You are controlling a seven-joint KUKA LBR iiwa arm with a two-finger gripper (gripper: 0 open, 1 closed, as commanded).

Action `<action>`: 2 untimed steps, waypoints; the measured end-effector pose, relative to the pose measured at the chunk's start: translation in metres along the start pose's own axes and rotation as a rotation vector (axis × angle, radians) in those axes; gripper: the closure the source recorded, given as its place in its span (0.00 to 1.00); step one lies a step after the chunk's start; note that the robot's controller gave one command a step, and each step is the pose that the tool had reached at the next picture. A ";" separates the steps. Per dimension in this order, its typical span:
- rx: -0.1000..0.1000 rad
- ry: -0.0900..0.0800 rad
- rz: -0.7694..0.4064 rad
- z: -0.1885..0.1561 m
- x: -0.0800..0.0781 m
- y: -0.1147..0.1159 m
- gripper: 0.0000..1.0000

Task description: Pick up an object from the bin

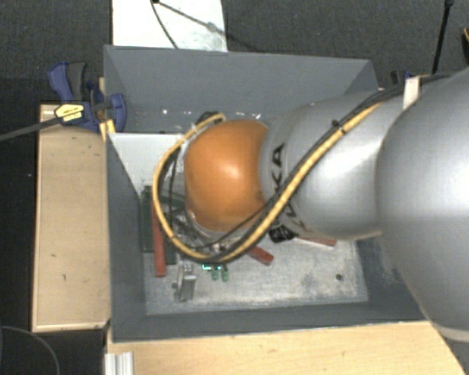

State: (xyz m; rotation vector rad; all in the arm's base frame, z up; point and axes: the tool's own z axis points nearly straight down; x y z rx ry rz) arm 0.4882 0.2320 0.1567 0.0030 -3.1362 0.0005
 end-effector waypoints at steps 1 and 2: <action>0.002 -0.008 0.043 0.089 -0.102 -0.068 0.00; 0.000 -0.004 0.141 0.086 -0.064 -0.105 0.00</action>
Offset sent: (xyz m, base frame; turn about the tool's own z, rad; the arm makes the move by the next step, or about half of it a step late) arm 0.0992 -0.0630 -0.0867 0.0363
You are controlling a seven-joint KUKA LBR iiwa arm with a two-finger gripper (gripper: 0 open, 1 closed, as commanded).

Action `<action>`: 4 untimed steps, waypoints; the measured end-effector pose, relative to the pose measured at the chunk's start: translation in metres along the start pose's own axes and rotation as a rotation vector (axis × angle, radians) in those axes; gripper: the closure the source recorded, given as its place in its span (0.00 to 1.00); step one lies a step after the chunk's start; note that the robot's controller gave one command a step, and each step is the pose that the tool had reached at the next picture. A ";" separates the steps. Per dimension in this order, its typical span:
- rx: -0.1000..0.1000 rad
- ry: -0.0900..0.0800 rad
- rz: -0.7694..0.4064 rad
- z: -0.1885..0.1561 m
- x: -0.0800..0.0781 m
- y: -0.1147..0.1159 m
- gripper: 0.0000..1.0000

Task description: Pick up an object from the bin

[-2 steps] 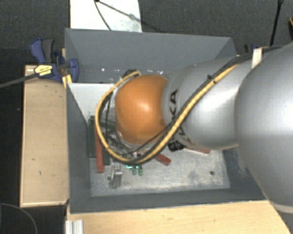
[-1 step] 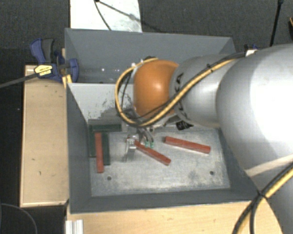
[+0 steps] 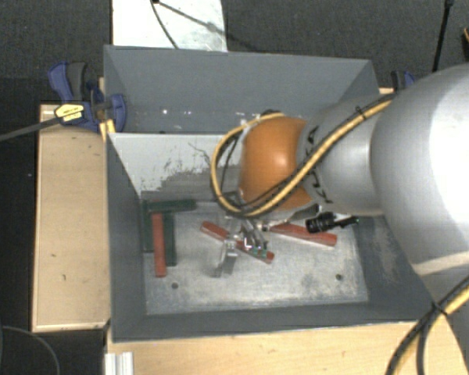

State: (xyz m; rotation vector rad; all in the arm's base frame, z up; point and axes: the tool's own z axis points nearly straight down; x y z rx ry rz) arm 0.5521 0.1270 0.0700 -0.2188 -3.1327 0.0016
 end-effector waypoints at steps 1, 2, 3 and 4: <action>-0.002 0.000 0.004 0.000 0.000 0.000 0.00; -0.002 -0.002 0.012 -0.001 -0.001 0.000 0.00; -0.003 -0.003 0.023 -0.001 -0.001 0.000 0.00; -0.003 -0.003 0.026 -0.001 -0.001 0.001 1.00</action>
Offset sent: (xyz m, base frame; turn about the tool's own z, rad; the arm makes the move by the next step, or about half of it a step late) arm 0.0000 0.0000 0.0000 0.0000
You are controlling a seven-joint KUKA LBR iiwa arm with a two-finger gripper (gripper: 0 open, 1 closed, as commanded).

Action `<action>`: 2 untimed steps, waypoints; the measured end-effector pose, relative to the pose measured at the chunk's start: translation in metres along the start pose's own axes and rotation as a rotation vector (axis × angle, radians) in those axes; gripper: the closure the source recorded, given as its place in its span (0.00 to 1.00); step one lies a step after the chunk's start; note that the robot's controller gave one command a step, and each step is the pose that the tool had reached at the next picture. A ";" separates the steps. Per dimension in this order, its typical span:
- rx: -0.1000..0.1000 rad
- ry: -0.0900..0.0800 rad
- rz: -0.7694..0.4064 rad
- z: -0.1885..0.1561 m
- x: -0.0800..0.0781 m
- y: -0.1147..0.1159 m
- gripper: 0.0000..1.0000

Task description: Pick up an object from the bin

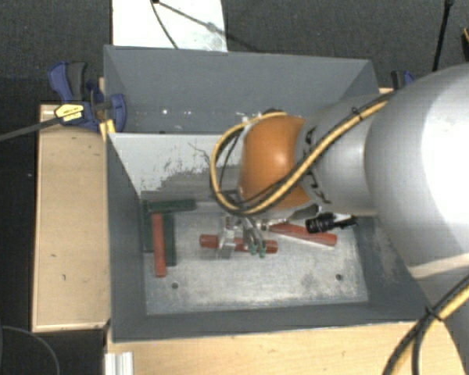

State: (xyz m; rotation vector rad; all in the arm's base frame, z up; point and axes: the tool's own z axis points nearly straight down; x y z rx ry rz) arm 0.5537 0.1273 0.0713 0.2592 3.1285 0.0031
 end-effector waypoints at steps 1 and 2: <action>0.000 -0.002 0.002 -0.008 -0.001 0.000 1.00; -0.001 -0.002 0.004 -0.010 -0.002 0.000 1.00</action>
Offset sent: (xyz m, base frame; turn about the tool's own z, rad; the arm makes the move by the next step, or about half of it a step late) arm 0.0001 -0.0001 0.0075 0.0000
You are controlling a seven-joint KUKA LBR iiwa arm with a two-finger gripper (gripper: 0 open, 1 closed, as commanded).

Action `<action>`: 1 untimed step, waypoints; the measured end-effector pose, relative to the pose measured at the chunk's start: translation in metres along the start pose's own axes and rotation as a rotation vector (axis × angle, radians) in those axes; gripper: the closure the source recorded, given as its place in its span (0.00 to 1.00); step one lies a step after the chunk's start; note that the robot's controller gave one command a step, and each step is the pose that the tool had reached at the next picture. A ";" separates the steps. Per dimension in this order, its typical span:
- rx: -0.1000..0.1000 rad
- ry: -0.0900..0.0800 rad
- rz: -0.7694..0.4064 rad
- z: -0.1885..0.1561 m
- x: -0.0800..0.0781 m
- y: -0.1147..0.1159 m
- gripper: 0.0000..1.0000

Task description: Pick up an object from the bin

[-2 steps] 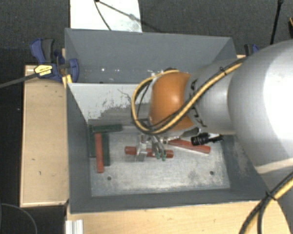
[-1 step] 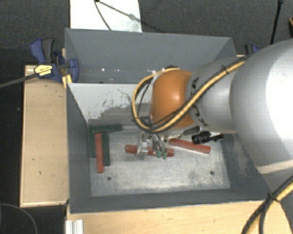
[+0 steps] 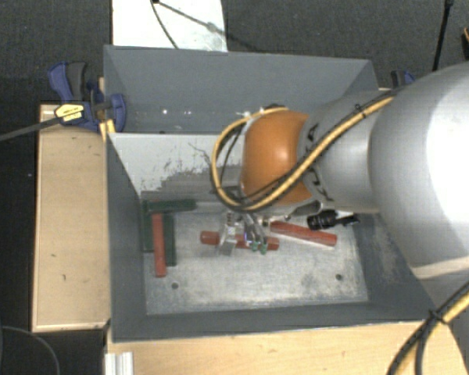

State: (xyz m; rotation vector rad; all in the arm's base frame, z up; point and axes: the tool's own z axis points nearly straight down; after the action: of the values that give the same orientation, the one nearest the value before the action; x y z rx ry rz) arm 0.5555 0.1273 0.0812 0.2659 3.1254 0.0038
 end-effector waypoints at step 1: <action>0.000 -0.001 0.002 -0.018 -0.001 0.000 1.00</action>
Offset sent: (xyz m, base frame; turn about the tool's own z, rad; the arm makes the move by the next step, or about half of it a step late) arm 0.0001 0.0000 0.0166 0.0000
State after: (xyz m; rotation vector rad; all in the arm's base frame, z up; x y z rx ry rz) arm 0.5568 0.1274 0.0990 0.2694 3.1242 0.0042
